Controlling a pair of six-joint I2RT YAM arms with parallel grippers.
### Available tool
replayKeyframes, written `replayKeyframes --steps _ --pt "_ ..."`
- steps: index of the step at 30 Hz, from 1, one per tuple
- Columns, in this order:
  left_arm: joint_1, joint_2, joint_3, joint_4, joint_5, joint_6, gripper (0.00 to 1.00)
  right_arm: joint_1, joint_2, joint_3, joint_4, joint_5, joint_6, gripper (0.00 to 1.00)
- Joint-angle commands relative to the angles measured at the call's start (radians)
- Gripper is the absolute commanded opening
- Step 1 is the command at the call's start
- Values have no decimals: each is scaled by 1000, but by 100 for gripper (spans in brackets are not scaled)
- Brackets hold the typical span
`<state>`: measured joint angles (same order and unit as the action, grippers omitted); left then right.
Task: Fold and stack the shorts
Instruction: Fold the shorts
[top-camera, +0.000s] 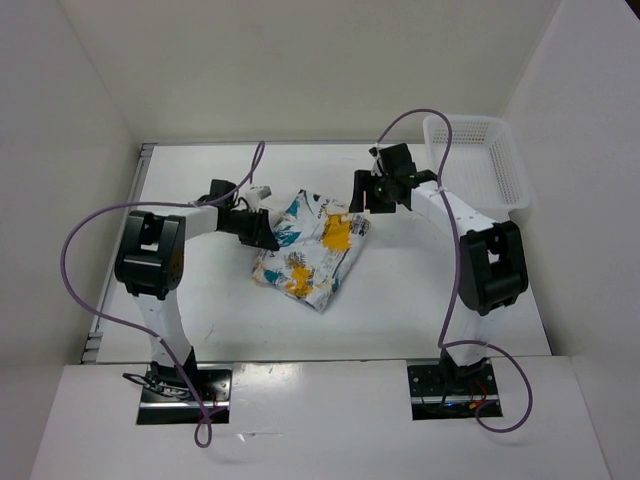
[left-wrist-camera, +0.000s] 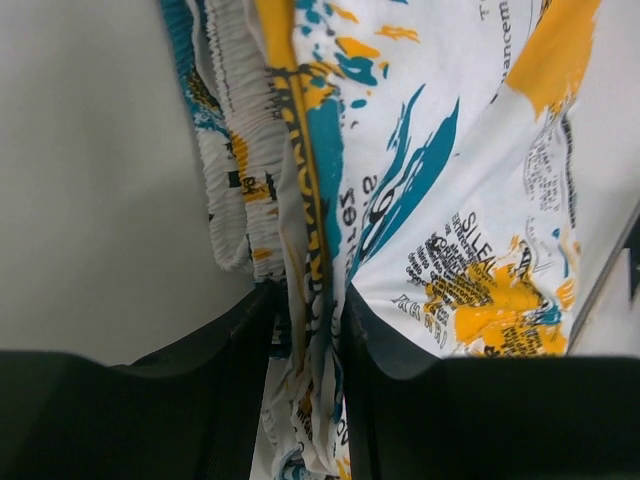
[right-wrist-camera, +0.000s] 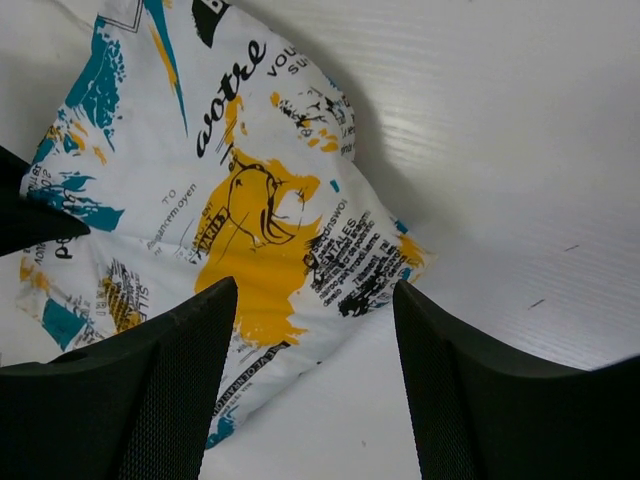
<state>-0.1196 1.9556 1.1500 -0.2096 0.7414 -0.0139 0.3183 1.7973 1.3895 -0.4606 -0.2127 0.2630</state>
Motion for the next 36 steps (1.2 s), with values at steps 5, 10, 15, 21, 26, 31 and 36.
replayKeyframes --steps 5,10,15,21,26,31,36 --pt "12 109 77 130 88 14 40 -96 -64 88 -59 27 -59 69" --pt "35 146 151 159 102 14 40 -131 -64 99 -70 26 -120 68" --pt "35 106 105 118 87 14 67 -131 -55 -52 -50 -26 -50 67" --pt "35 54 128 -6 26 14 94 -131 -116 -188 -78 -210 7 68" --pt "60 23 253 -154 -45 14 100 -131 -116 -282 -13 -185 93 46" --pt "109 -10 304 -237 -45 14 100 -131 -84 -271 -4 -77 102 29" --pt "138 -57 304 -257 -95 14 100 -76 13 -225 17 -21 157 22"
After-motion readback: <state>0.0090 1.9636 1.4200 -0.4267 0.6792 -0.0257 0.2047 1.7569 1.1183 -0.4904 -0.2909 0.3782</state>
